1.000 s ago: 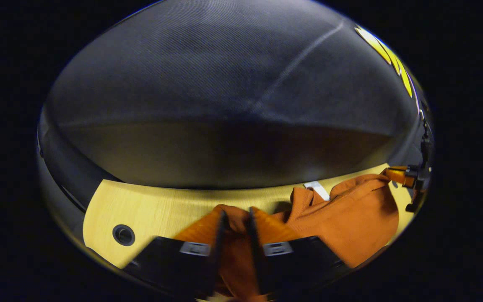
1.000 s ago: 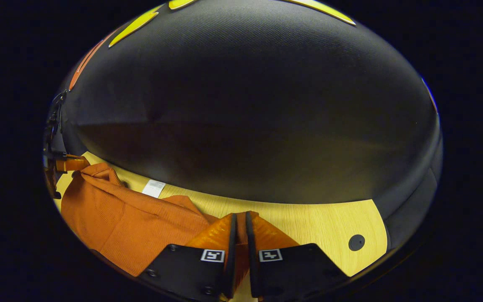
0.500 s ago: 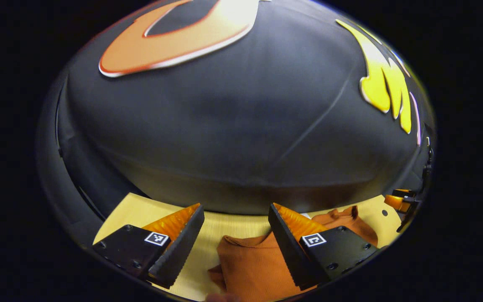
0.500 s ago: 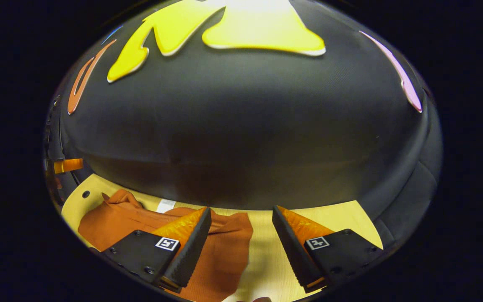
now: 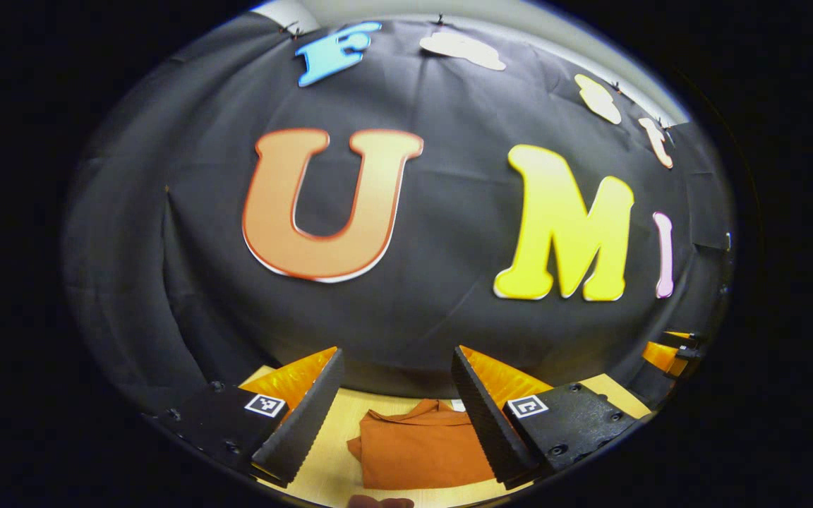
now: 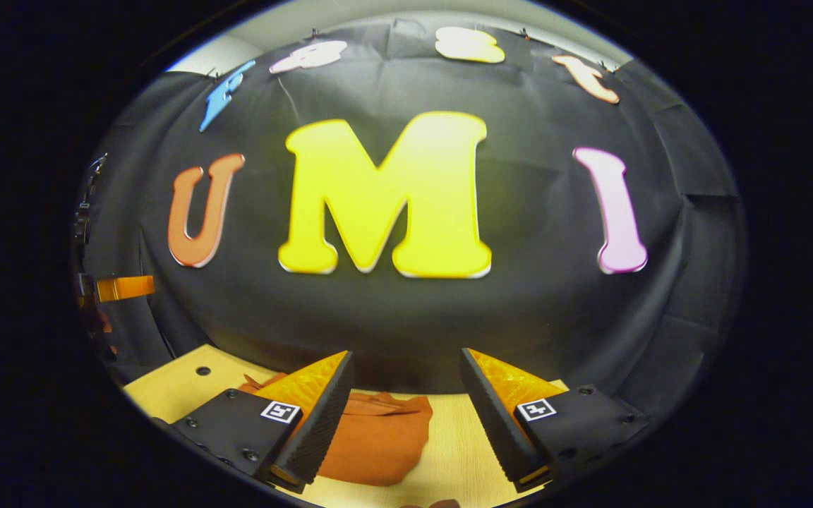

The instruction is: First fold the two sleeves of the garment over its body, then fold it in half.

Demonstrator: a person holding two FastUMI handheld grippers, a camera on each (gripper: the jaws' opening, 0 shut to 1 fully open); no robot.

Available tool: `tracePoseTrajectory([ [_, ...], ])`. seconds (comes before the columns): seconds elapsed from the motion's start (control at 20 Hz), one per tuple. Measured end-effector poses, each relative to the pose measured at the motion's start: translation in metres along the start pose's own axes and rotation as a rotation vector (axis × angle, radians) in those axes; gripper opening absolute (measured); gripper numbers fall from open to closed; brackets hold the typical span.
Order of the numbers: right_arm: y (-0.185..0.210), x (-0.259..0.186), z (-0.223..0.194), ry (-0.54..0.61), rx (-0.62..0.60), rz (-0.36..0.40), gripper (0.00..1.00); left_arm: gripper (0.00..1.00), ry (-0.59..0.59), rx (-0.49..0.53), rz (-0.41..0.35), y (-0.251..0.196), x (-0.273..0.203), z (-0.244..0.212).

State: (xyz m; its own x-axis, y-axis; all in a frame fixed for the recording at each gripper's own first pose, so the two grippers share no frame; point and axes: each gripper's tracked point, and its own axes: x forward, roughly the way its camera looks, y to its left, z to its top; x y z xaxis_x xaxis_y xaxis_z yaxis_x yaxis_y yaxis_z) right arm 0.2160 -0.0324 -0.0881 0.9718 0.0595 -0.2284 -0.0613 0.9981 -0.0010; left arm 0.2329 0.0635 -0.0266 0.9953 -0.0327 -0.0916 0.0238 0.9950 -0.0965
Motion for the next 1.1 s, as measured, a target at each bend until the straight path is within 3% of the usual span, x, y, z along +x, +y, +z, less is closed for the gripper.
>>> tracePoseTrajectory([
  [0.2, 0.021, -0.080, 0.032, -0.084, -0.005, 0.017, 0.93, 0.98, -0.101, 0.059, -0.020, -0.030, -0.081, 0.035],
  [0.3, 0.034, -0.105, 0.032, -0.100, -0.012, 0.034, 0.94, 0.98, -0.130, 0.087, 0.021, -0.034, -0.109, 0.037],
  [0.45, 0.047, -0.141, 0.027, -0.114, -0.025, 0.036, 0.94, 1.00, -0.153, 0.046, 0.031, -0.048, -0.148, 0.034],
  [0.75, 0.048, -0.182, 0.025, -0.145, 0.020, 0.014, 0.94, 0.98, -0.149, 0.041, 0.016, -0.054, -0.181, 0.024],
  [1.1, 0.052, -0.183, 0.020, -0.131, 0.039, 0.009, 0.94, 0.98, -0.142, 0.060, 0.006, -0.057, -0.186, 0.021],
])
